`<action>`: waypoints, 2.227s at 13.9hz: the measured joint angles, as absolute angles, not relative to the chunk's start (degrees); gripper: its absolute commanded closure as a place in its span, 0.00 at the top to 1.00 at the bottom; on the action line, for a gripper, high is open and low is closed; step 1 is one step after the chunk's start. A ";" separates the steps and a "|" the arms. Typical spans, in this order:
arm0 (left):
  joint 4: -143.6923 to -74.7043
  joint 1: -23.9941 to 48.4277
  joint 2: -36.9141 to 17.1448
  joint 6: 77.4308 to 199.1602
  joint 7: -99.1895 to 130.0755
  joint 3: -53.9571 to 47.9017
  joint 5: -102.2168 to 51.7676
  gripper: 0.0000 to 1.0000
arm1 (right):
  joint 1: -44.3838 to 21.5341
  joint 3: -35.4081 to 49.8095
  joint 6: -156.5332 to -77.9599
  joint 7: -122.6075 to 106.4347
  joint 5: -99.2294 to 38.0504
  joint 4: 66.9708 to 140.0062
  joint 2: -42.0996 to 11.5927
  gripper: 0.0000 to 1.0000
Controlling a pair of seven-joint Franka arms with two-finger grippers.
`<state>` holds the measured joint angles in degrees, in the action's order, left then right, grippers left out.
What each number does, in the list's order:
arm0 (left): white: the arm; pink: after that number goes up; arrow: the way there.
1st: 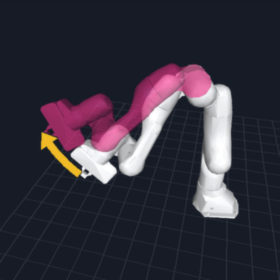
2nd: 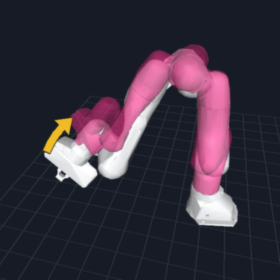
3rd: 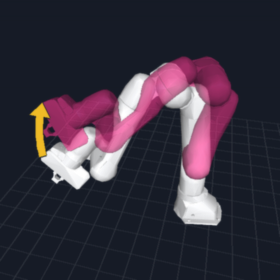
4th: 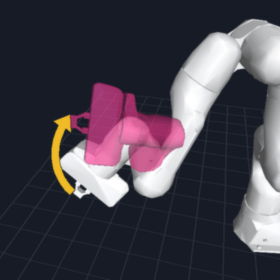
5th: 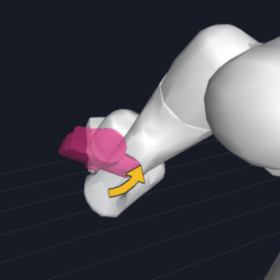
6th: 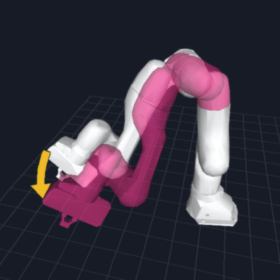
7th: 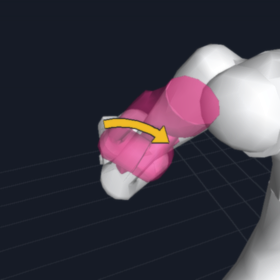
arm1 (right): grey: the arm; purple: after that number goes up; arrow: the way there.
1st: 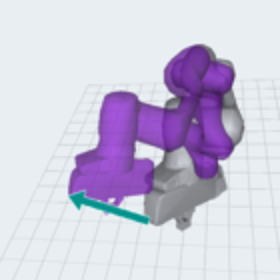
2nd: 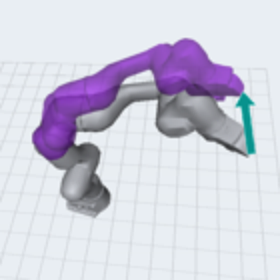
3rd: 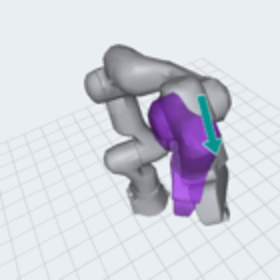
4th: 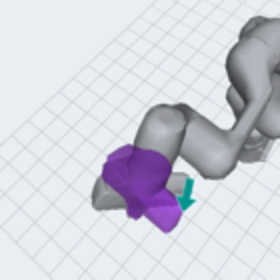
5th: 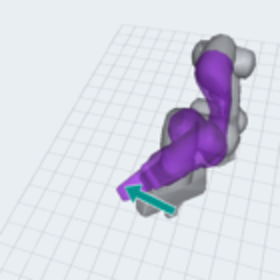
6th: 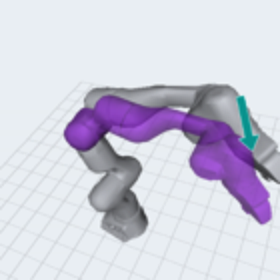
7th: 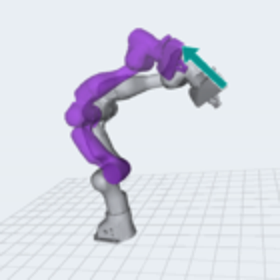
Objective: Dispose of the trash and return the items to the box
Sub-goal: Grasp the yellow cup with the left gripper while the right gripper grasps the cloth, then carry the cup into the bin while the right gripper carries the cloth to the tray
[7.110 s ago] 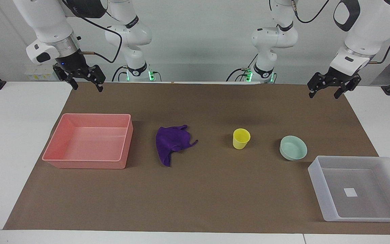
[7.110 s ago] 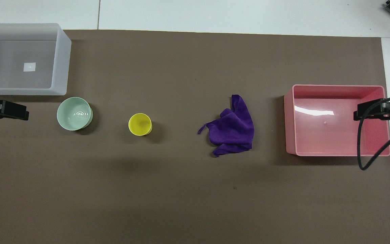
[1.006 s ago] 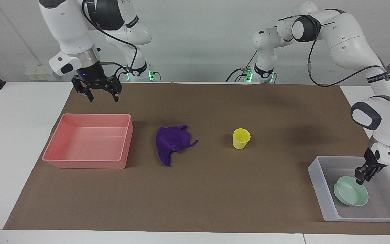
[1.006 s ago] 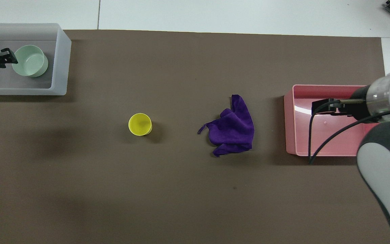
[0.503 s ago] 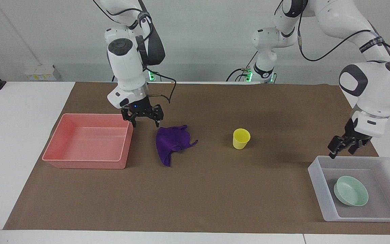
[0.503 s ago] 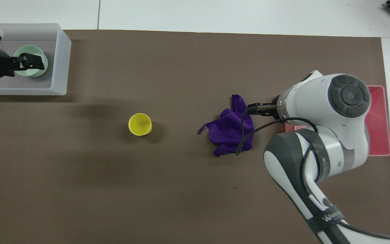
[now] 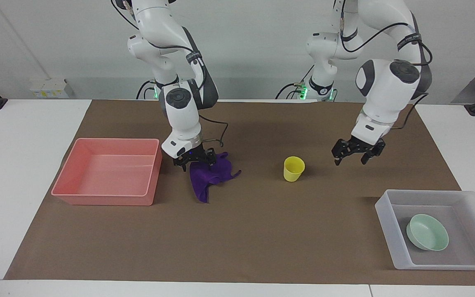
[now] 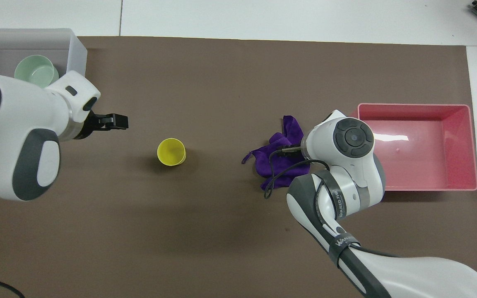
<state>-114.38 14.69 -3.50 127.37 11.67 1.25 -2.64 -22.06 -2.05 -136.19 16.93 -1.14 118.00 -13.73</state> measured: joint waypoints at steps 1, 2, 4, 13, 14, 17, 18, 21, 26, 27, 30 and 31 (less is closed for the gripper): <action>-116.73 16.30 -3.18 129.68 13.03 1.23 -2.64 1.00 | -22.22 -2.05 -136.48 16.92 -1.14 118.28 -13.90 0.98; -118.47 17.92 -3.10 131.11 14.45 1.21 -2.64 1.00 | -22.60 -2.05 -137.41 16.91 -1.14 118.69 -13.97 0.64; -120.84 20.52 -3.12 133.47 15.77 1.20 -2.64 1.00 | -23.32 -2.05 -138.40 16.89 -1.10 119.33 -14.06 0.00; -127.76 25.84 -7.01 146.96 16.92 1.18 -2.64 0.00 | -23.45 -2.16 -135.85 18.07 -1.10 118.90 -13.54 0.00; -127.75 25.91 -7.39 147.21 17.14 1.20 -2.64 0.00 | -23.44 -2.18 -133.95 18.71 -1.10 117.85 -12.98 0.00; -127.35 25.83 -7.14 147.24 17.18 1.95 -2.64 0.00 | -23.35 -2.31 -127.76 20.53 -1.10 114.26 -10.00 0.00; -127.12 25.60 -6.59 146.99 17.23 2.30 -2.64 0.00 | -23.20 -2.35 -125.81 21.09 -1.10 113.26 -8.76 0.00; -124.98 21.93 -4.17 143.69 17.22 2.61 -2.64 0.00 | -22.91 -2.38 -117.96 23.42 -1.10 108.95 -5.42 0.00; -116.41 11.02 -2.79 140.24 13.19 2.94 -2.64 0.00 | -21.93 -3.13 -106.19 25.06 -1.05 99.19 -2.95 0.00; -113.82 8.59 -3.49 138.59 10.64 2.99 -2.64 0.00 | -20.85 -3.22 -104.70 25.06 -0.96 97.68 -2.77 0.00; -106.50 1.85 -7.44 136.30 4.40 3.03 -2.64 0.00 | -16.44 -3.37 -103.19 22.75 0.28 94.86 -2.64 0.00; -104.36 -0.09 -9.06 136.29 3.61 3.03 -2.64 0.00 | -14.77 -3.41 -103.17 20.64 0.82 94.48 -2.61 0.00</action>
<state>-104.36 -0.09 -9.06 136.29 3.61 3.03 -2.64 -14.77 -3.41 -103.17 20.64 0.82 94.48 -2.61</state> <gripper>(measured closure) 0.969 0.952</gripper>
